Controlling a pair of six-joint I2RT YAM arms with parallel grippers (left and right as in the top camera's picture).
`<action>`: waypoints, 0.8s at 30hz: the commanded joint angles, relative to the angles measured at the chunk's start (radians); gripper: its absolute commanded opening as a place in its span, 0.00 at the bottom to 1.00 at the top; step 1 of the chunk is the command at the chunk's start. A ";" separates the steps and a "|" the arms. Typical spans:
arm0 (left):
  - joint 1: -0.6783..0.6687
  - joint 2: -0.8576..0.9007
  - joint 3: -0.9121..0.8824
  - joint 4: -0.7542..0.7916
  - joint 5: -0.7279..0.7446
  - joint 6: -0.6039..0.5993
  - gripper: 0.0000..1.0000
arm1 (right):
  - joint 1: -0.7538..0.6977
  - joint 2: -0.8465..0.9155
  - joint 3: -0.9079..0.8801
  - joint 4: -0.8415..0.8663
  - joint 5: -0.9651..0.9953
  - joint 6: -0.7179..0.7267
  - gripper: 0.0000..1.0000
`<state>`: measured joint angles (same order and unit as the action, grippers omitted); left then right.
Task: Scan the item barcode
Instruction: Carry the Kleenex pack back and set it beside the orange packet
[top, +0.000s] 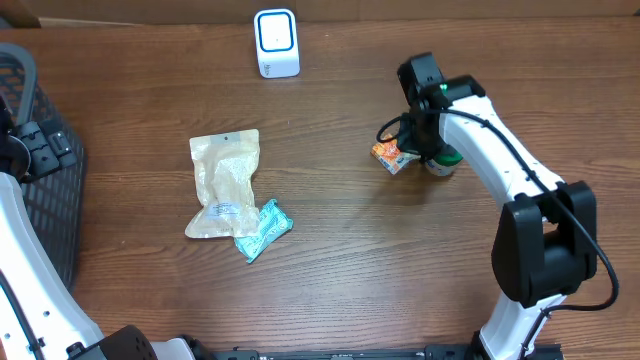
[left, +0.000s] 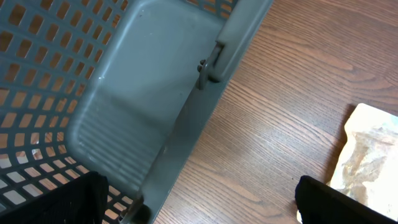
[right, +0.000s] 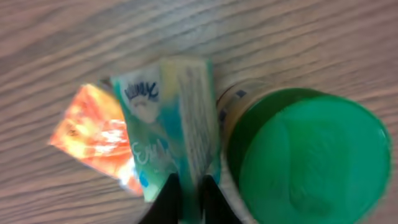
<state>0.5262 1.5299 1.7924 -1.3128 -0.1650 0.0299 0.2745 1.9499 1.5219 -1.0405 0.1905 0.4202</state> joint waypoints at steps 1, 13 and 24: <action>0.003 0.000 0.016 0.001 0.001 0.015 1.00 | -0.007 -0.008 -0.030 0.022 -0.013 -0.033 0.20; 0.003 0.000 0.016 0.002 0.001 0.015 1.00 | -0.005 -0.011 0.109 -0.103 -0.090 -0.120 0.44; 0.003 0.000 0.016 0.001 0.001 0.015 0.99 | 0.016 -0.008 0.120 -0.108 -0.335 -0.262 0.61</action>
<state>0.5262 1.5299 1.7924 -1.3132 -0.1650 0.0299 0.2722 1.9518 1.6341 -1.1584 -0.0818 0.1970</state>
